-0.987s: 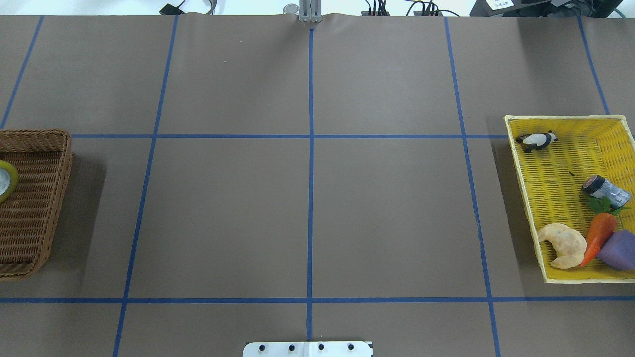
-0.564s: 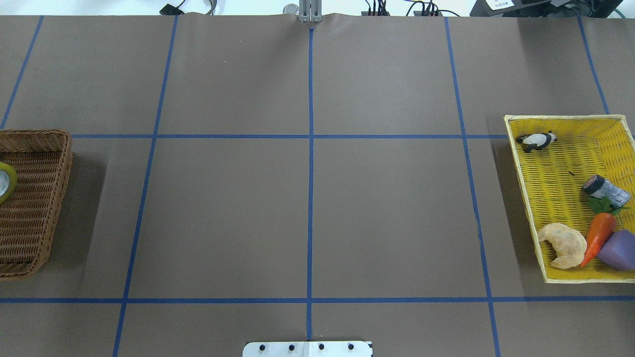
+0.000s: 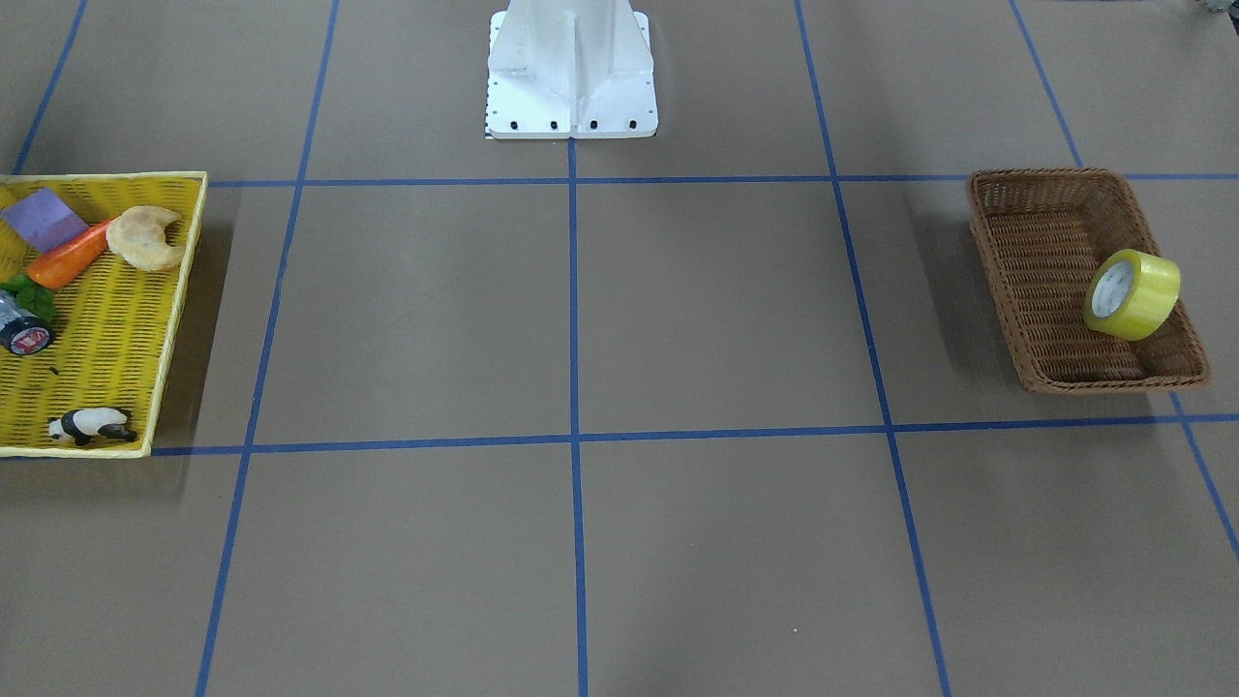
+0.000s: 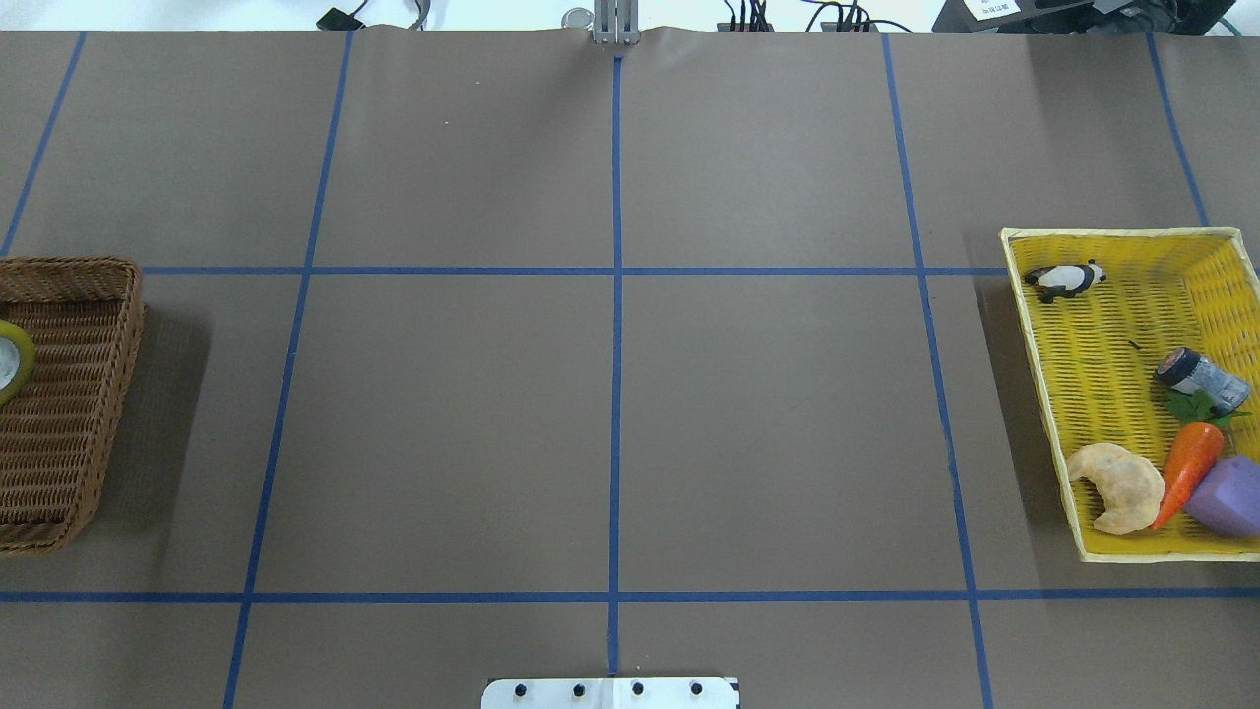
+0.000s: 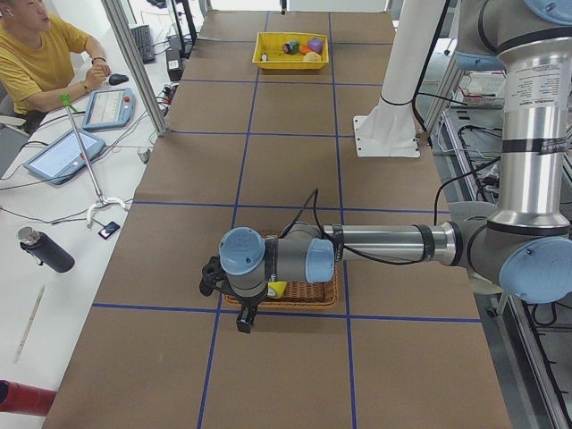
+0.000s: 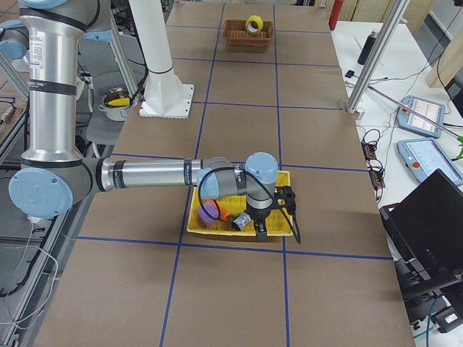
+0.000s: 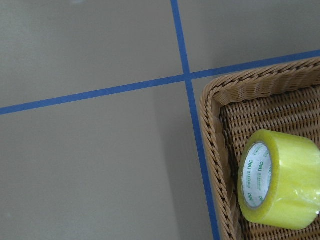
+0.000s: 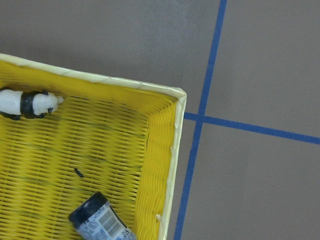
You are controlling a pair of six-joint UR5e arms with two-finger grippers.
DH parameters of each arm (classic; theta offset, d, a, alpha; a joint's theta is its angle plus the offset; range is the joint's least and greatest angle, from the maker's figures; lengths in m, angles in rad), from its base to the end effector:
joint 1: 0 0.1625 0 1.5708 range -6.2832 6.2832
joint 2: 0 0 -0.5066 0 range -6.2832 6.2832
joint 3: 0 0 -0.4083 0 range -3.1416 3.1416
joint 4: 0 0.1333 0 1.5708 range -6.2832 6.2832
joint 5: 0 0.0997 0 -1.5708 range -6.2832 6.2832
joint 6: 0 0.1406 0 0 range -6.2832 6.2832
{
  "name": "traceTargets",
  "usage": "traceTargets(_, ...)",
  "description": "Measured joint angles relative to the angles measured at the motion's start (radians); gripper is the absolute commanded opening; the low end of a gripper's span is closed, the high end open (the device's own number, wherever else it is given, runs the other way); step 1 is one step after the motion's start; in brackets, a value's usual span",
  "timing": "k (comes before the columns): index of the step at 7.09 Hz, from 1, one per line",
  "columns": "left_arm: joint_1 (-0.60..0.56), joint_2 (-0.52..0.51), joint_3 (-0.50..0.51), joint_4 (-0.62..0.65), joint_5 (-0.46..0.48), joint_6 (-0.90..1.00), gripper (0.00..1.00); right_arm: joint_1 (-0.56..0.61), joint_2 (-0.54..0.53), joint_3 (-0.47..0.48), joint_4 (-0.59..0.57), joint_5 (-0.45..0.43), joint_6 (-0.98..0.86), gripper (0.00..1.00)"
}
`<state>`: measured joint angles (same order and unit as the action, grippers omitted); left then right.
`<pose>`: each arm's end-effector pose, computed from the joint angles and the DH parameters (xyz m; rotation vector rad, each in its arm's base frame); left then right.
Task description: Move tape to another basket
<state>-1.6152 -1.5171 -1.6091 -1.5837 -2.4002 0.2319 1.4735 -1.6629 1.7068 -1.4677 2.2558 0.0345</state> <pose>-0.0509 -0.4787 0.7699 0.1120 0.8230 0.1756 -0.0021 -0.4779 0.7421 0.0959 -0.6919 -0.1106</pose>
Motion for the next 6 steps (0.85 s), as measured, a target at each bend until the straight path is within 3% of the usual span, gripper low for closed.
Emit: traceTargets(6, 0.0, 0.001, -0.004, -0.002, 0.009, 0.006, 0.98, 0.019, -0.008, -0.033, 0.012, -0.007, 0.004, 1.0)
